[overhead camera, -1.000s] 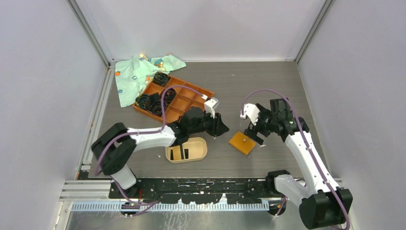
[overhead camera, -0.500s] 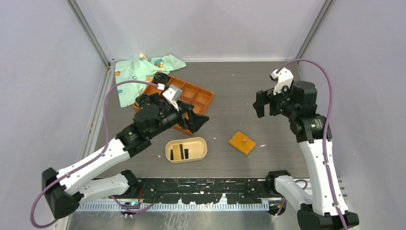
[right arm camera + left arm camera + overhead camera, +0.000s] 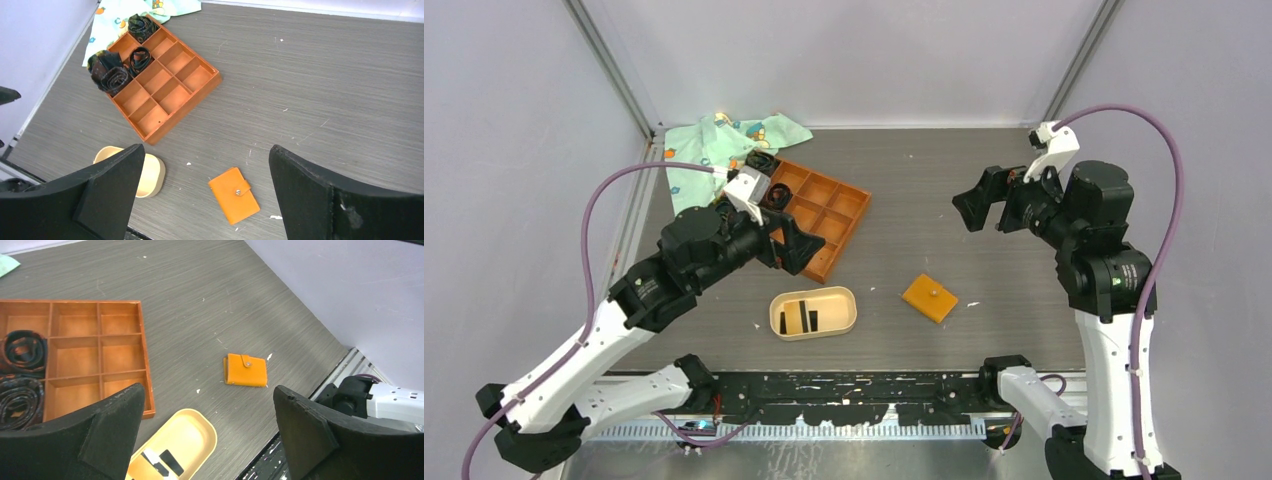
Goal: Put the credit cards into the card holder
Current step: Reset both arms
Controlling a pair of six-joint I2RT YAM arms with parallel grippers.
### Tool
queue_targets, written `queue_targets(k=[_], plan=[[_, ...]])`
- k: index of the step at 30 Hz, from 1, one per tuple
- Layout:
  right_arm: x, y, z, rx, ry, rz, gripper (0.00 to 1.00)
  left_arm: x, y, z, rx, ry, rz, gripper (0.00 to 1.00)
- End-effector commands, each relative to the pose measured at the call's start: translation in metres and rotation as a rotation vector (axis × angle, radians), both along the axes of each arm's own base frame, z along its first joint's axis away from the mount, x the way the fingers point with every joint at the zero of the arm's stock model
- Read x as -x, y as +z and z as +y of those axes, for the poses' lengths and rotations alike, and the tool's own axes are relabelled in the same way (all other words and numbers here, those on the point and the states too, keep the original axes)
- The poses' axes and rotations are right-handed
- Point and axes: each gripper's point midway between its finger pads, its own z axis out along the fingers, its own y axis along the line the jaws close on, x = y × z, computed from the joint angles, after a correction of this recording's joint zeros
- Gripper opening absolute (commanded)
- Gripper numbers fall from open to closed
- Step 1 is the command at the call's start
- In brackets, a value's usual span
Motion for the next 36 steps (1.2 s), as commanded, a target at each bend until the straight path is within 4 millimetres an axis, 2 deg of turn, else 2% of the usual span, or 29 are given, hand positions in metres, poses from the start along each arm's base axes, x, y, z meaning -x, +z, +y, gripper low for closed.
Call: queue_targets(k=[1, 7, 11, 36], plan=[[0.001, 0.021, -0.004, -0.071, -0.066, -0.016, 0.99, 0.004, 0.008, 0.019, -0.032, 0.042, -0.026, 1.0], [-0.001, 0.02, 0.003, -0.097, -0.028, 0.009, 1.0, 0.013, 0.015, 0.034, 0.018, 0.065, -0.055, 1.0], [0.001, 0.018, 0.002, -0.096, -0.028, 0.007, 0.99, 0.013, 0.013, 0.038, 0.027, 0.078, -0.074, 1.0], [0.004, 0.018, -0.001, -0.129, -0.037, -0.011, 0.99, 0.011, 0.003, 0.032, 0.002, 0.058, -0.064, 1.0]])
